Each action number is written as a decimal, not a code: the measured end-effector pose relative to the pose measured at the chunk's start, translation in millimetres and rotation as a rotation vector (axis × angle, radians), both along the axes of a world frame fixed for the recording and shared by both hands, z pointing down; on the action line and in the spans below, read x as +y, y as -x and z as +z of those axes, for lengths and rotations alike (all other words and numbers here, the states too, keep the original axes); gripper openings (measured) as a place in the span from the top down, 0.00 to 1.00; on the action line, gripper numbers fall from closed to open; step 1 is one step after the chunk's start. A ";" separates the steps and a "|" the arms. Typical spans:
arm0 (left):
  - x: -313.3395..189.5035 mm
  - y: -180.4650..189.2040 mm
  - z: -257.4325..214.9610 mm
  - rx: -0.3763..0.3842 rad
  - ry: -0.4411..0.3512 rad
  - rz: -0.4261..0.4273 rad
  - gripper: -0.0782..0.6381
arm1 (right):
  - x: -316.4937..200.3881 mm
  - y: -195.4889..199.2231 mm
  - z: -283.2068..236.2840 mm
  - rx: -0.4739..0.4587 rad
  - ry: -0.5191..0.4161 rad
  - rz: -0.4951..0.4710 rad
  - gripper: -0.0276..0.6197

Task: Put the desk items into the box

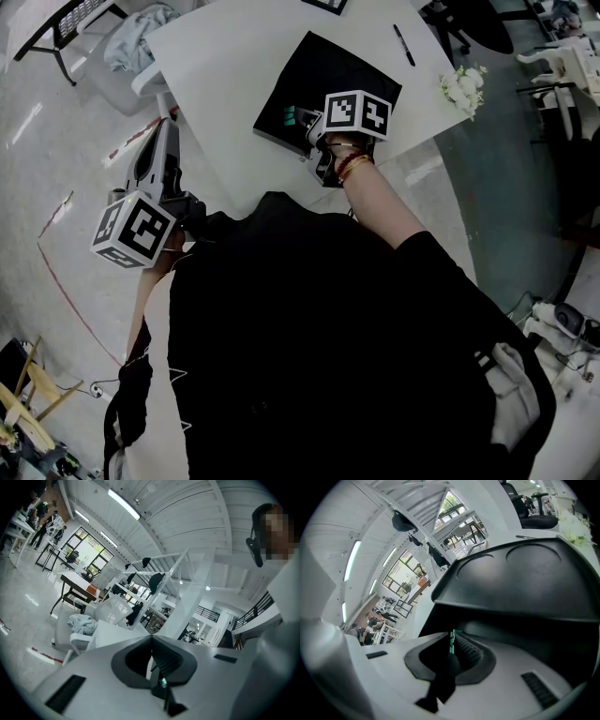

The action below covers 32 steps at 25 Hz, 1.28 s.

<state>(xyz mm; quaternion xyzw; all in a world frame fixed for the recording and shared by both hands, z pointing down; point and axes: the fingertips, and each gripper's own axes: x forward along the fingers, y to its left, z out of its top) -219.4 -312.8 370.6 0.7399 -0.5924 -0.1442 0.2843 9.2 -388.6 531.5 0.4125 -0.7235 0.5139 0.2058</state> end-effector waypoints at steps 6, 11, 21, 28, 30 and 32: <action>-4.9 5.0 -1.5 0.004 -0.008 0.004 0.88 | -2.5 0.0 2.1 0.015 0.005 0.009 0.87; -7.1 8.2 -5.0 0.007 -0.021 0.011 0.88 | -3.5 -1.9 0.6 0.022 0.000 0.030 0.83; -6.6 11.8 -7.7 0.017 -0.036 0.037 0.88 | -4.1 -15.3 -7.5 0.037 -0.039 0.121 0.81; -5.2 12.4 -11.1 0.020 -0.043 0.079 0.88 | -2.8 -29.9 -22.9 0.059 -0.116 0.222 0.84; -4.0 11.1 -12.3 0.019 -0.045 0.098 0.88 | 0.7 -35.1 -28.0 0.070 -0.136 0.257 0.87; -1.5 8.7 -13.5 0.016 -0.047 0.120 0.88 | 5.7 -39.1 -35.1 0.063 -0.159 0.296 0.89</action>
